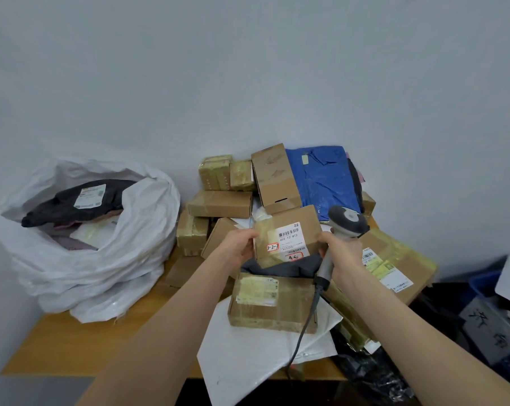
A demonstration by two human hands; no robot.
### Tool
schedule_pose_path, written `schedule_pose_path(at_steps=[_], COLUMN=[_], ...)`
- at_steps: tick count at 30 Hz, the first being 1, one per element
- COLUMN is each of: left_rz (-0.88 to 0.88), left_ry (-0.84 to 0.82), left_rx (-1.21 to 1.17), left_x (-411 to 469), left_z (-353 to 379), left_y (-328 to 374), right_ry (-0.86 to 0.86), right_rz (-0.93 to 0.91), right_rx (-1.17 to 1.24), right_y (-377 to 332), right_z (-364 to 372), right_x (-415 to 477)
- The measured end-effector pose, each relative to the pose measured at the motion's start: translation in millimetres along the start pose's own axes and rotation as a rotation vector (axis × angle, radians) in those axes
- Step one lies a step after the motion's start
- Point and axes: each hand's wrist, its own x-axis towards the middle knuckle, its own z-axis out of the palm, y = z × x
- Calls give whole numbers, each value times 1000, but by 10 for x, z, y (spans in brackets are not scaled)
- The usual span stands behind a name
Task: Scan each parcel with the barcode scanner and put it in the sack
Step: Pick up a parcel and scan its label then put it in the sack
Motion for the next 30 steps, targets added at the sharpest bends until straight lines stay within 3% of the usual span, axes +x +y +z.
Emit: schedule_pose_path(at_steps=[3, 13, 20, 30], left_rz=[-89, 112, 195, 230], left_ry=[-129, 20, 93, 76], left_rx=[-18, -163, -8, 79], left_x=[-30, 118, 257, 413], left_z=[3, -23, -50, -79], left_y=[32, 31, -23, -58], right_ry=[4, -98, -223, -302], right_rz=[-8, -22, -65, -118], right_rx=[-23, -32, -217, -284], right_y=[-5, 83, 185, 284], right_z=[10, 29, 87, 104], right_x=[-13, -108, -344, -490])
